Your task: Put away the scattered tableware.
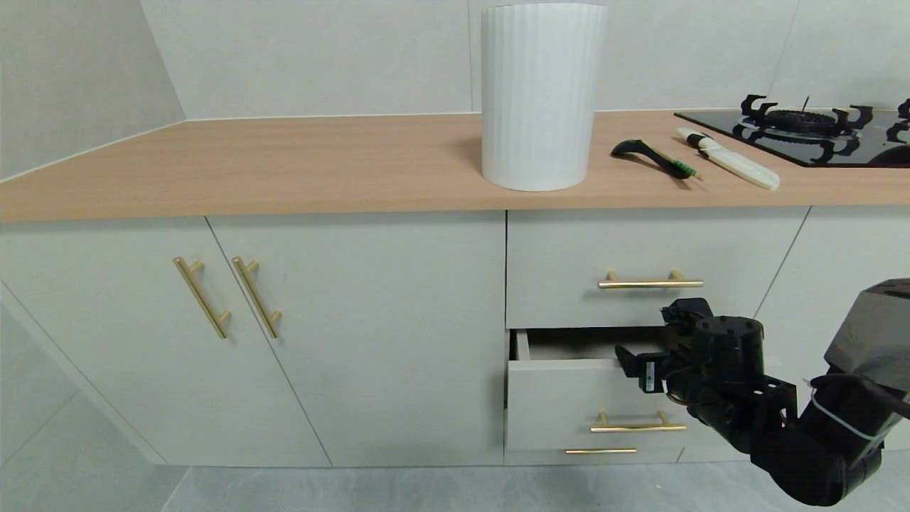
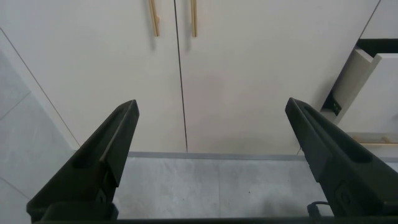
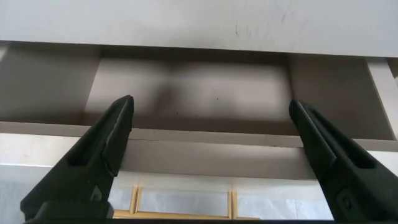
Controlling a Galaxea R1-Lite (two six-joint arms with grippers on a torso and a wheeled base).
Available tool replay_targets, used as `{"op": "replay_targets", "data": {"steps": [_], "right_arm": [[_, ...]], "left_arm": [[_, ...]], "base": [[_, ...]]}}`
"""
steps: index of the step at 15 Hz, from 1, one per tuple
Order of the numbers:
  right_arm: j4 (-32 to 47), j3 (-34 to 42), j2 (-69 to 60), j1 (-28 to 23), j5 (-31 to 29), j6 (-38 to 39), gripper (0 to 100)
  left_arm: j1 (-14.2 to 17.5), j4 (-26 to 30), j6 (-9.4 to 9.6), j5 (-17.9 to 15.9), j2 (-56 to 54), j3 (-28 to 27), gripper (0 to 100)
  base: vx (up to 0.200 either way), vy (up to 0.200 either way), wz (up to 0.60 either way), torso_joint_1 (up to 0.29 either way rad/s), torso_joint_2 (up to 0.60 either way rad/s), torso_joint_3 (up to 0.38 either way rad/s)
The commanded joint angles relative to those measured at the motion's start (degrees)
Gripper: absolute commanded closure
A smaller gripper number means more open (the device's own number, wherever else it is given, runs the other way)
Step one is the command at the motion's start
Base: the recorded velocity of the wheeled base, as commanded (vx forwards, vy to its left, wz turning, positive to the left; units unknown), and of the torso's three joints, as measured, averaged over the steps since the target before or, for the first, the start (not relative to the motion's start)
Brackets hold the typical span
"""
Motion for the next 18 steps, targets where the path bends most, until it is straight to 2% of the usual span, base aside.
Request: {"op": "replay_targets", "data": {"steps": [1, 4, 7, 13, 18], "right_arm": [[0.7, 0.6, -0.4, 0.1, 0.0, -0.1, 0], [1.7, 1.4, -2.4, 0.1, 0.3, -0.2, 0], [8.1, 1.6, -6.1, 0.3, 0.9, -0.1, 0], [26.3, 1.2, -15.1, 1.6, 6.1, -0.2, 0], [47.5, -1.6, -22.3, 5.5, 8.9, -0.3, 0]], "left_arm": [[0.0, 0.0, -0.03, 0.0, 0.0, 0.0, 0], [0.0, 0.0, -0.03, 0.0, 0.0, 0.0, 0], [0.0, 0.0, -0.03, 0.0, 0.0, 0.0, 0], [0.0, 0.0, -0.03, 0.0, 0.0, 0.0, 0], [0.0, -0.1, -0.03, 0.0, 0.0, 0.0, 0]], "base": [[0.000, 0.000, 0.00, 0.000, 0.00, 0.000], [0.000, 0.000, 0.00, 0.000, 0.00, 0.000], [0.000, 0.000, 0.00, 0.000, 0.00, 0.000], [0.000, 0.000, 0.00, 0.000, 0.00, 0.000], [0.000, 0.000, 0.00, 0.000, 0.00, 0.000]]}}
